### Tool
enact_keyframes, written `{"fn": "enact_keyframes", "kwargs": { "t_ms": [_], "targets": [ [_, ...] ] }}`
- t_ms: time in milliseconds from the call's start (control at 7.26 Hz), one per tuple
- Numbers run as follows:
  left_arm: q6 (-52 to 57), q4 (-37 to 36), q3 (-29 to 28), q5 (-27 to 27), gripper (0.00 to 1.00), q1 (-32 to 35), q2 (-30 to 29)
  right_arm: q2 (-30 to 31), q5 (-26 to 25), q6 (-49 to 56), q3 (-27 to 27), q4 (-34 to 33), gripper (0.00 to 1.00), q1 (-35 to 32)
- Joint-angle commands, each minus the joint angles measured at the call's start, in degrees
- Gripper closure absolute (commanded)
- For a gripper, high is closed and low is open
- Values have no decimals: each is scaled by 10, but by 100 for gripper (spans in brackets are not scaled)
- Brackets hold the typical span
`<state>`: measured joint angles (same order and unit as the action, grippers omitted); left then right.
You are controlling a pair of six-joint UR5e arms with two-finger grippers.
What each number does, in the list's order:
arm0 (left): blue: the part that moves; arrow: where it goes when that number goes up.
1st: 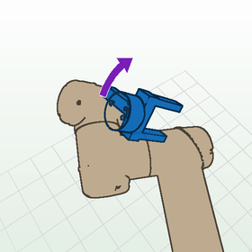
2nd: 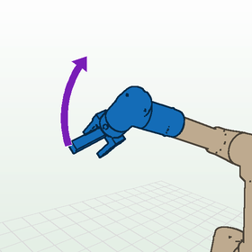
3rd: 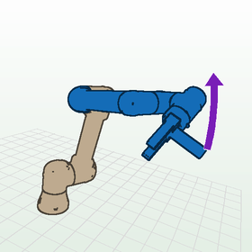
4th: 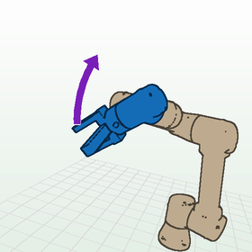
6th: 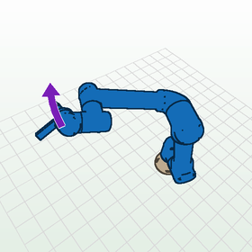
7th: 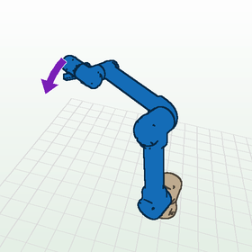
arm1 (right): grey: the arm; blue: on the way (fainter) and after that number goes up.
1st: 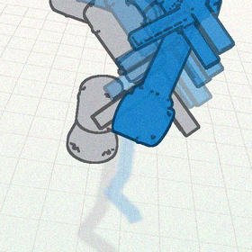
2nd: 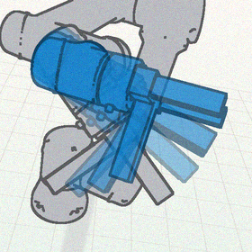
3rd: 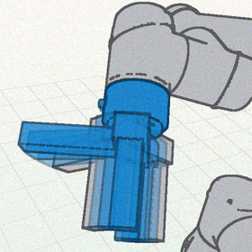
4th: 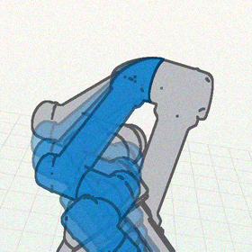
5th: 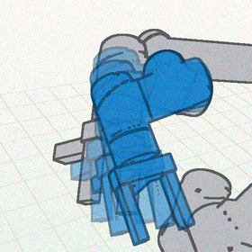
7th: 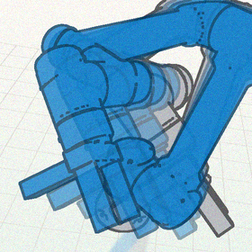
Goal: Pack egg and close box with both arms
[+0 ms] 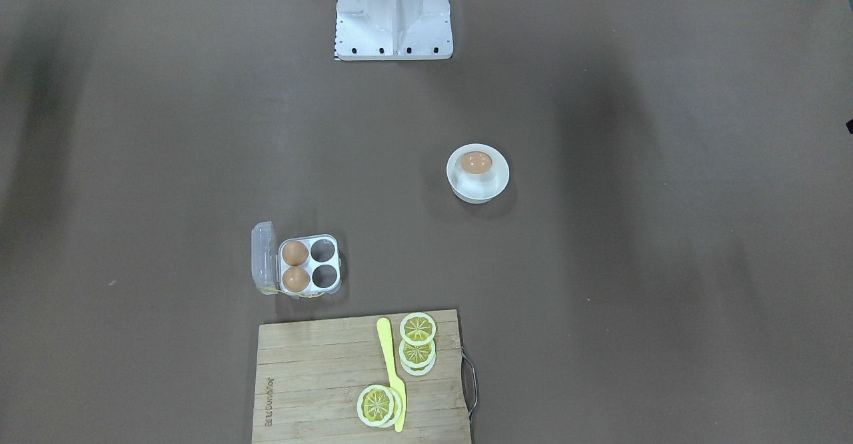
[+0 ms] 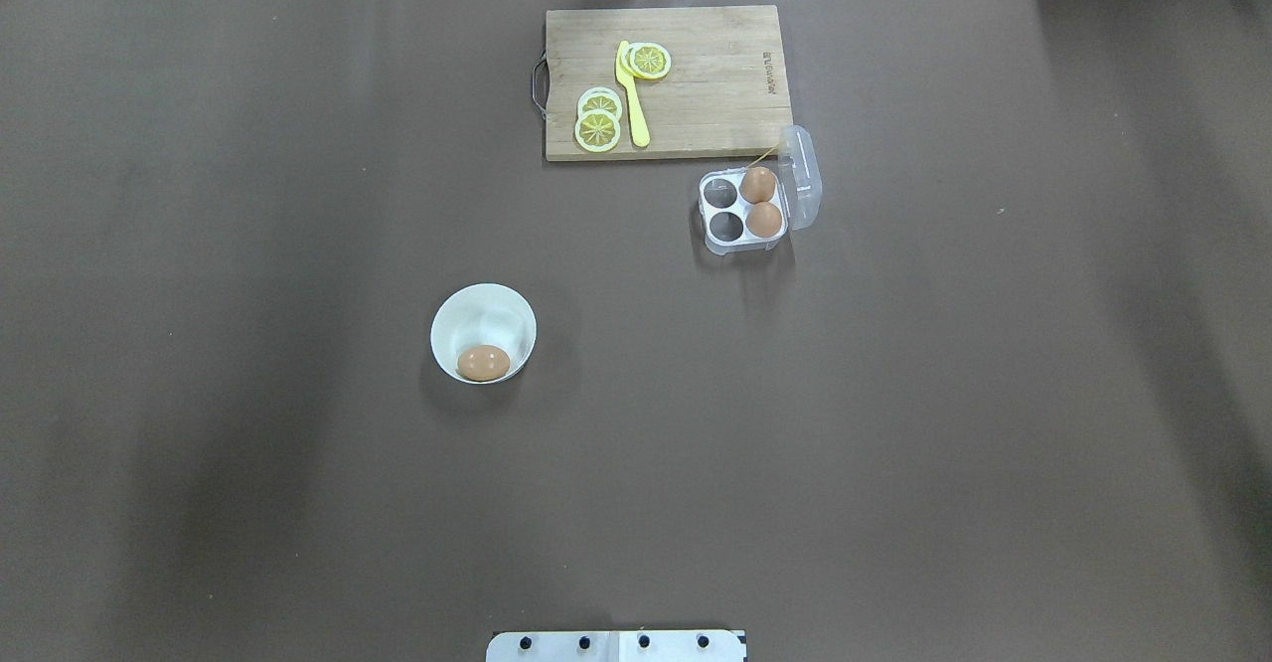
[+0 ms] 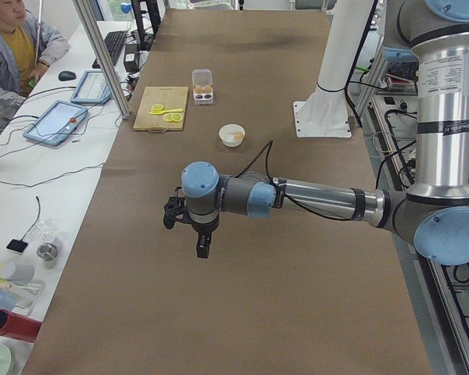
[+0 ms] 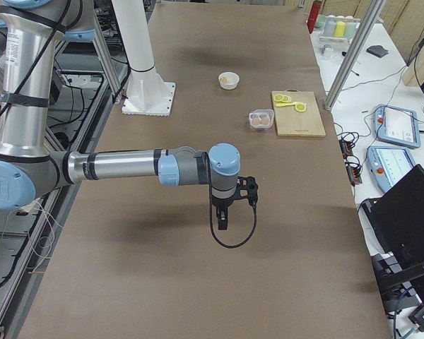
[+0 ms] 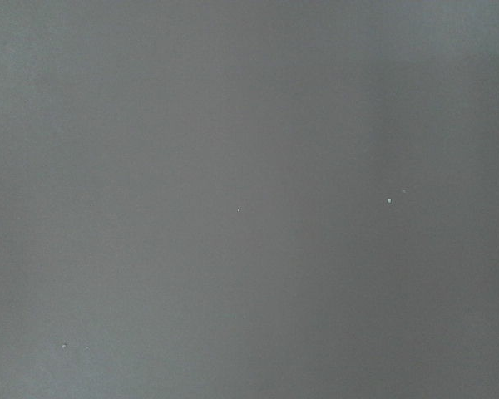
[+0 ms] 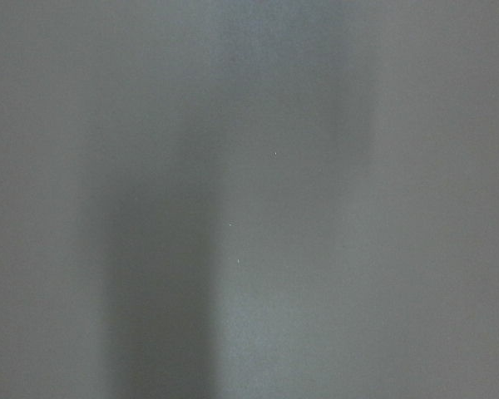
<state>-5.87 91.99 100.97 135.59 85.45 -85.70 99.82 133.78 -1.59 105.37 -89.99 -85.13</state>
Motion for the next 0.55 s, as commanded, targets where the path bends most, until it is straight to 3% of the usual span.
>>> {"fn": "enact_keyframes", "kwargs": {
  "t_ms": [0, 413],
  "targets": [
    [-1, -1, 1, 0, 2, 0, 0, -8, 4, -1, -6, 0, 0, 0],
    [-3, 35, 2, 1, 2, -9, 8, -7, 21, 3, -11, -1, 0, 0]
  ]
}}
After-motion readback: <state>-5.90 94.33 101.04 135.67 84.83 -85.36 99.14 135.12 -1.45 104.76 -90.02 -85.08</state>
